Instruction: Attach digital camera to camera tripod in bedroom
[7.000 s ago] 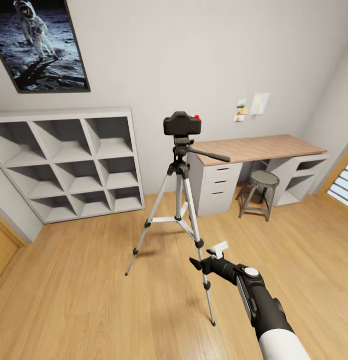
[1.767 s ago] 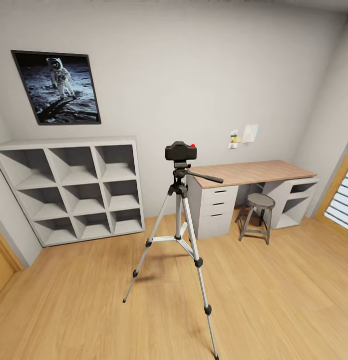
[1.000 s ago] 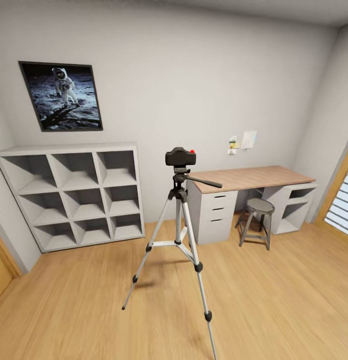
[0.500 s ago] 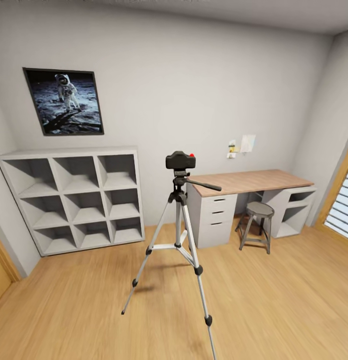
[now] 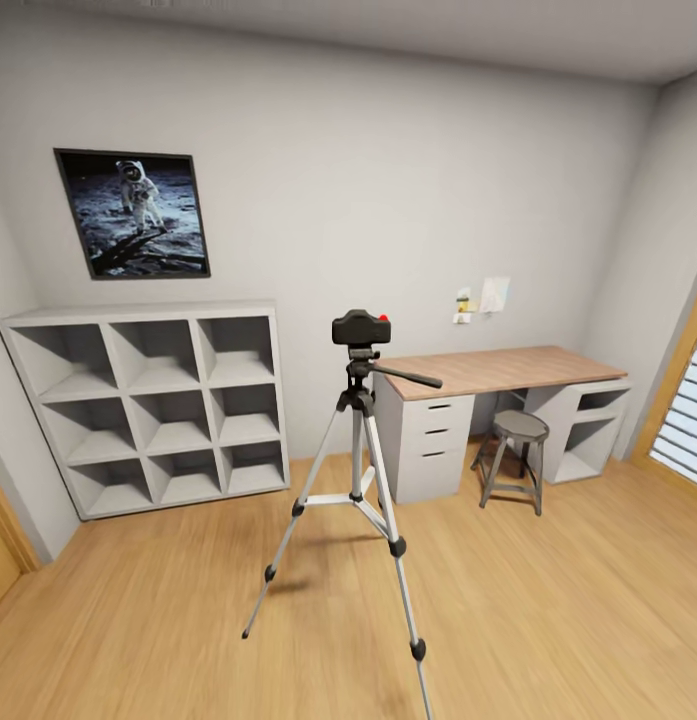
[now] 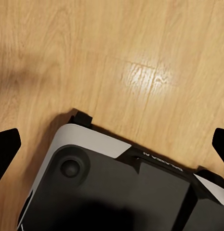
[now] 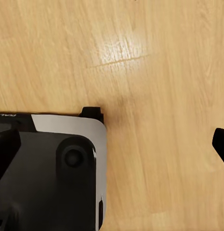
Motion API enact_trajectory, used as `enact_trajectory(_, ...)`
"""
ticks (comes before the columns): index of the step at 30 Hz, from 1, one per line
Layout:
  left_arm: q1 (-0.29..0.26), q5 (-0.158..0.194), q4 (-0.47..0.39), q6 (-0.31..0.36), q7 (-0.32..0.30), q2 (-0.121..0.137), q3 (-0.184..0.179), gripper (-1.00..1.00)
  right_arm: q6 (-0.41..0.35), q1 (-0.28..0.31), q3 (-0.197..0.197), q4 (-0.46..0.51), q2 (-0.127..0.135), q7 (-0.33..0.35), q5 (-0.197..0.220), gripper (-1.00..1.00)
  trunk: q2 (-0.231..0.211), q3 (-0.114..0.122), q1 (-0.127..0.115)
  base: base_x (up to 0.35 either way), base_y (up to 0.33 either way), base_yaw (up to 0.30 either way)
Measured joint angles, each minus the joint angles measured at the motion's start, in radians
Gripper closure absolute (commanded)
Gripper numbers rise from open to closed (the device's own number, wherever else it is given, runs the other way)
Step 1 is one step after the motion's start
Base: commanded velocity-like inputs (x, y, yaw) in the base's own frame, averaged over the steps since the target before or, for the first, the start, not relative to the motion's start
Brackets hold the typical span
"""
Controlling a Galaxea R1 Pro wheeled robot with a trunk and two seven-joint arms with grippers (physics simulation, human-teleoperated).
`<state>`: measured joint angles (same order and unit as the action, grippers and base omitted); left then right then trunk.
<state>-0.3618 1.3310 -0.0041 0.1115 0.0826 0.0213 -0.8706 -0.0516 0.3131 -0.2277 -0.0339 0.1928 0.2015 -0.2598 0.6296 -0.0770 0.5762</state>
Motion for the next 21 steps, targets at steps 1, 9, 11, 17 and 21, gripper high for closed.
enact_trajectory(1, 0.000, 0.000, 0.000, 0.000, 0.000, 0.000, 0.000, -1.00, 0.000, 0.000, 0.000, 0.000, 0.000, 0.000, 0.000, -1.00, 0.000, 0.002, 0.000, 0.000, 0.000, 0.000)
enact_trajectory(9, 0.001, 0.000, 0.000, 0.000, 0.000, 0.000, 0.000, -1.00, 0.002, 0.000, 0.000, 0.000, 0.000, 0.000, 0.000, -1.00, 0.000, 0.015, 0.000, 0.000, 0.000, 0.000)
enact_trajectory(11, 0.001, 0.000, 0.000, 0.000, 0.000, 0.000, 0.000, -1.00, 0.002, 0.000, 0.000, 0.000, 0.000, 0.000, 0.000, -1.00, 0.000, 0.018, 0.000, 0.000, 0.000, 0.000)
enact_trajectory(17, 0.000, 0.000, 0.000, 0.000, 0.000, 0.000, 0.000, -1.00, 0.001, 0.000, 0.000, 0.000, 0.000, 0.000, 0.000, -1.00, 0.000, 0.027, 0.000, 0.000, 0.000, 0.000)
enact_trajectory(21, 0.000, 0.000, 0.000, 0.000, 0.000, 0.000, 0.000, -1.00, 0.001, 0.000, 0.000, 0.000, 0.000, 0.000, 0.000, -1.00, 0.000, 0.034, 0.000, 0.000, 0.000, 0.000)
